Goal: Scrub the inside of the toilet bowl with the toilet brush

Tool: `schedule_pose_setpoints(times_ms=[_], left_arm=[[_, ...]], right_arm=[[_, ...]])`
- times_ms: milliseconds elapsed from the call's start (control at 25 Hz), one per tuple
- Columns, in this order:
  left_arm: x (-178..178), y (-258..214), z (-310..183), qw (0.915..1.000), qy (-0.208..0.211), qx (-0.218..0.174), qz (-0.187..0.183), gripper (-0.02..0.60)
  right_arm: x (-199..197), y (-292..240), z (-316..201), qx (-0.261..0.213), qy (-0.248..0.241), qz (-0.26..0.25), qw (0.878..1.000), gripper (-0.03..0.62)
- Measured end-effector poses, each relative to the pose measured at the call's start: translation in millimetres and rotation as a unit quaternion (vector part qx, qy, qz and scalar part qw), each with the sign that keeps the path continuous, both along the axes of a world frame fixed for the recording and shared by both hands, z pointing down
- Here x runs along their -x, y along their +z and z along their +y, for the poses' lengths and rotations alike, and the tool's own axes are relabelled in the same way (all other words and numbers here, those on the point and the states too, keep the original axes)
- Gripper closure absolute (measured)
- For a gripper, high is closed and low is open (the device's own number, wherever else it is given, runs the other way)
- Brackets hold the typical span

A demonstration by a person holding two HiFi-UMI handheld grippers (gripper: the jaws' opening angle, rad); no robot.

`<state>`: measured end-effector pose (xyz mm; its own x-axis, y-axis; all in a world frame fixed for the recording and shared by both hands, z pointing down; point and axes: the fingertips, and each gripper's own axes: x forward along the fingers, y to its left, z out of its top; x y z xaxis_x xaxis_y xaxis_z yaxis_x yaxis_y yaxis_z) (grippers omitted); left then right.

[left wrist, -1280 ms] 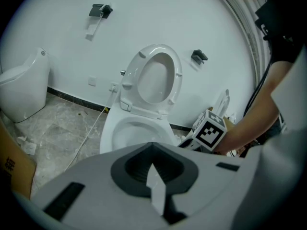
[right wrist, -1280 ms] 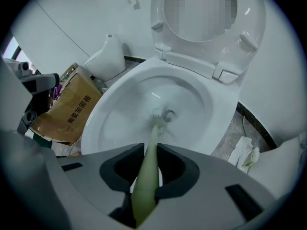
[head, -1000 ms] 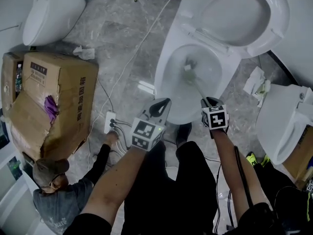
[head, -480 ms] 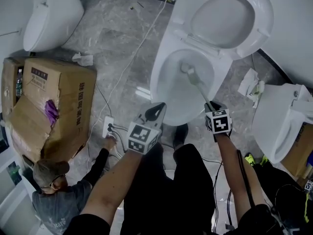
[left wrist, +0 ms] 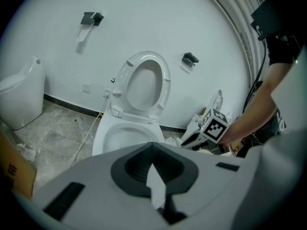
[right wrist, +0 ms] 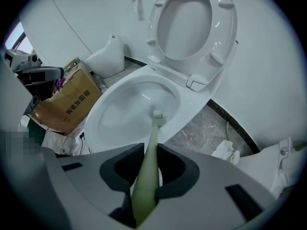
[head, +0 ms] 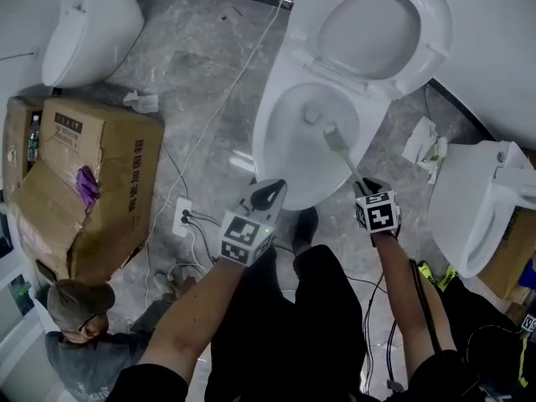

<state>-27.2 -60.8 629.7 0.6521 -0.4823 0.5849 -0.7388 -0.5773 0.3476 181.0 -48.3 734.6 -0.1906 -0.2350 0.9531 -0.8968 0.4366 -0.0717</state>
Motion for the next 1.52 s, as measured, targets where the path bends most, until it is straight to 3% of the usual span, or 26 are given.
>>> schedule_pose_setpoints(times_ms=[840,1520], left_arm=[[-12,-31,57,0.9994,-0.03,-0.014,0.005,0.574],[-8,-49,90,0.9975,-0.069,-0.012,0.006,0.574]], right_arm=[[18,-25,61,0.002,-0.07,-0.02,0.997,0.502],[54,-41,105,0.024,-0.146,-0.055,0.987,0.502]])
